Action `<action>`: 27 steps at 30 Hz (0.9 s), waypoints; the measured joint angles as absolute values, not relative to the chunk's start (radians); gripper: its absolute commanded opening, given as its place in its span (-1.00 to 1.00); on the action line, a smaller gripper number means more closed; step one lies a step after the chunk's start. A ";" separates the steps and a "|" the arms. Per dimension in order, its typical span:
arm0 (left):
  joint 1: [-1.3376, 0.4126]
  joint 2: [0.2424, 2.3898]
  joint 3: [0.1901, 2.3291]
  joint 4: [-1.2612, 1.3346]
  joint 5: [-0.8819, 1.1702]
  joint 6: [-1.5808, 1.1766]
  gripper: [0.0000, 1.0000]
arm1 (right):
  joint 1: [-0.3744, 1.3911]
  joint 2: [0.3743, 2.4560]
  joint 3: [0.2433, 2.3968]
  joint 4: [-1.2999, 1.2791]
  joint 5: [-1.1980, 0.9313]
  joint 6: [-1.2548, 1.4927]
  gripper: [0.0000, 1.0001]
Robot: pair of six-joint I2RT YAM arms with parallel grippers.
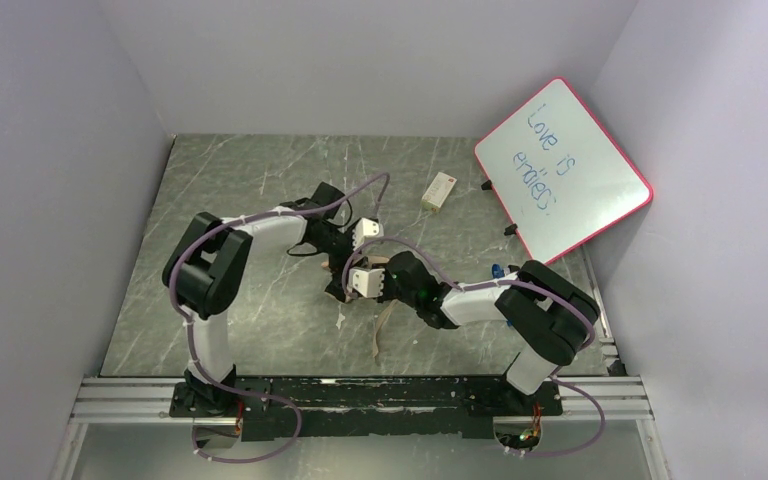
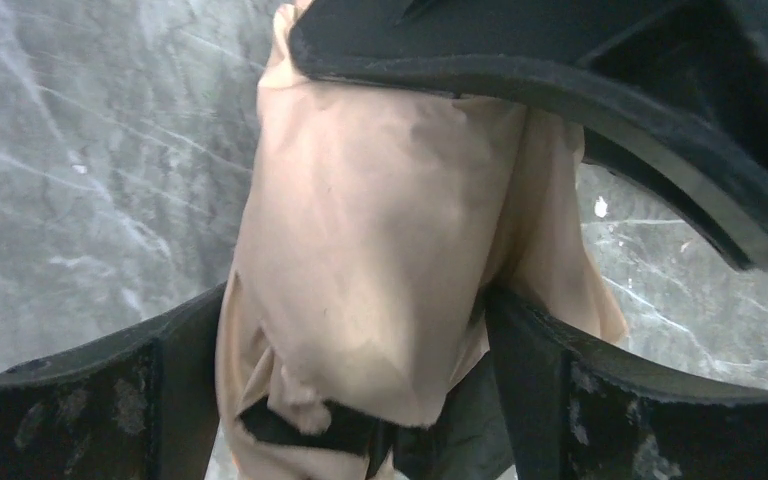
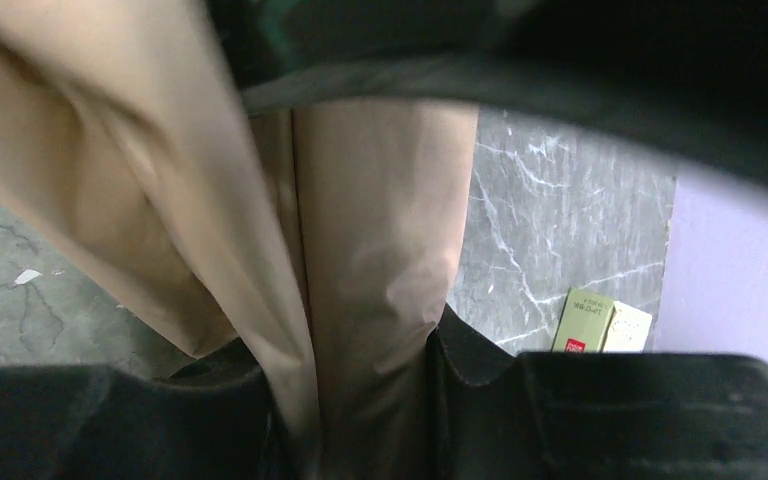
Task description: Put away the umbrella
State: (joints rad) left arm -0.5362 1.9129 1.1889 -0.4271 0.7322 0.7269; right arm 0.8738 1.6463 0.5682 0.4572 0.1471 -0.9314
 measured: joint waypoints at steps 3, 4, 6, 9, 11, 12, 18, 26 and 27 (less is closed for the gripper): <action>-0.561 1.935 1.198 -0.424 0.710 0.740 0.73 | 0.876 1.646 0.566 0.460 0.150 -0.931 -0.93; -0.566 1.935 1.198 -0.424 0.702 0.743 0.70 | 0.876 1.646 0.566 0.460 0.151 -0.931 -0.93; -0.574 1.935 1.198 -0.421 0.683 0.749 0.60 | 0.878 1.646 0.566 0.461 0.154 -0.931 -0.93; -0.580 1.935 1.198 -0.411 0.659 0.751 0.33 | 0.880 1.646 0.564 0.464 0.157 -0.929 -0.93; -0.585 1.934 1.198 -0.404 0.638 0.754 0.20 | 0.883 1.646 0.563 0.466 0.162 -0.927 -0.93; -0.587 1.934 1.198 -0.404 0.631 0.756 0.12 | 0.883 1.646 0.562 0.467 0.163 -0.925 -0.93; -0.599 1.932 1.198 -0.404 0.604 0.767 -0.28 | 0.888 1.646 0.554 0.483 0.170 -0.922 -0.93; -0.619 1.926 1.198 -0.413 0.567 0.794 -0.91 | 0.894 1.637 0.547 0.482 0.173 -0.917 -0.35; -0.620 1.925 1.198 -0.414 0.568 0.794 -0.90 | 0.896 1.629 0.546 0.471 0.173 -0.912 -0.20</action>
State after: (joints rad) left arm -0.6205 1.9255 1.1976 -0.4137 0.5678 0.7937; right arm 0.8963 1.6295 0.5465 0.4706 0.1734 -0.9119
